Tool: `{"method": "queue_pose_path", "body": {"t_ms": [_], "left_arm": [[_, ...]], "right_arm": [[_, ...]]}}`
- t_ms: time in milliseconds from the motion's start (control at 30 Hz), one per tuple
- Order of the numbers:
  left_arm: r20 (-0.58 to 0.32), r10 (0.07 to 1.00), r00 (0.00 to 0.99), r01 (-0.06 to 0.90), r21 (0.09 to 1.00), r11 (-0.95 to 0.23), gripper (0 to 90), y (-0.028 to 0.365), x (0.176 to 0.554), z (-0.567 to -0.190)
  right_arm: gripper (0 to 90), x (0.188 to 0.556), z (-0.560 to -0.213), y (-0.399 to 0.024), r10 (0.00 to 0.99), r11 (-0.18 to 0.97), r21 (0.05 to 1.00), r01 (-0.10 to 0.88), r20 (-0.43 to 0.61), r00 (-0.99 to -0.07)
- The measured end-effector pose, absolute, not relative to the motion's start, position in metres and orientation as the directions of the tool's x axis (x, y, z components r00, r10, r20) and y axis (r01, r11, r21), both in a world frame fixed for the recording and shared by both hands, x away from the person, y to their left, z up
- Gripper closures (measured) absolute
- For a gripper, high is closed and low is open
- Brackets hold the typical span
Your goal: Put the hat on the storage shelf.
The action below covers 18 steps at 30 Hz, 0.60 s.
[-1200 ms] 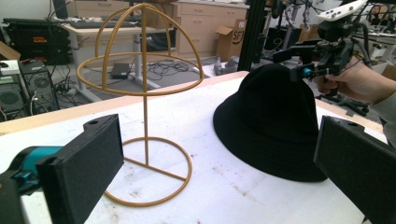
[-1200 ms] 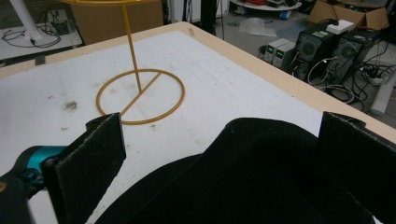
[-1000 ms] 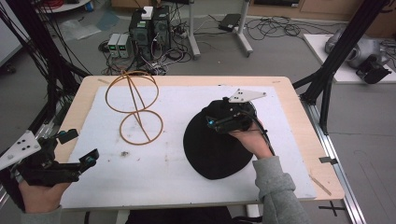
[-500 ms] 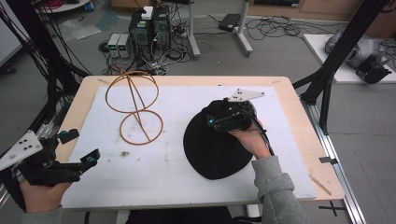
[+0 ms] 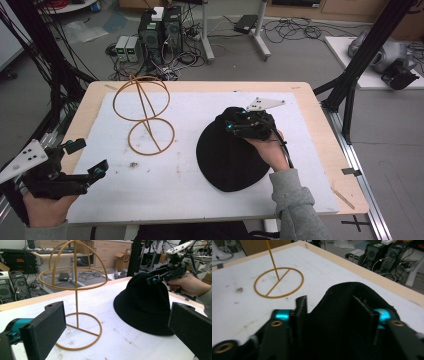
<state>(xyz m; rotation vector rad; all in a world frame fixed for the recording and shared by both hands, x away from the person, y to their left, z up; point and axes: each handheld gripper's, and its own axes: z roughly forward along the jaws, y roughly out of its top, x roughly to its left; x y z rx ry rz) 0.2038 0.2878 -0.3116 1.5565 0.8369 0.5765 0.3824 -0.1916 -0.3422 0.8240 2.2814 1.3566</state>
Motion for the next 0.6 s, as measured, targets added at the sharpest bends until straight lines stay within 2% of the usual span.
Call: {"method": "queue_pose_path", "body": {"t_ms": [200,600], "left_arm": [[-0.097,0.780,0.618,0.187,0.982,-0.026,1.8,0.2876,0.2037,-0.3115],[-0.092,0.780,0.619,0.186,0.982,-0.032,1.8,0.2866,0.2039,-0.3114]], "right_arm": [[80.9,0.3795,-0.3423,-0.1910,0.652,0.414,0.862,0.291,-0.058,-0.756],[83.4,0.3783,-0.3407,-0.1932,0.652,0.418,0.861,0.289,-0.063,-0.755]]}}
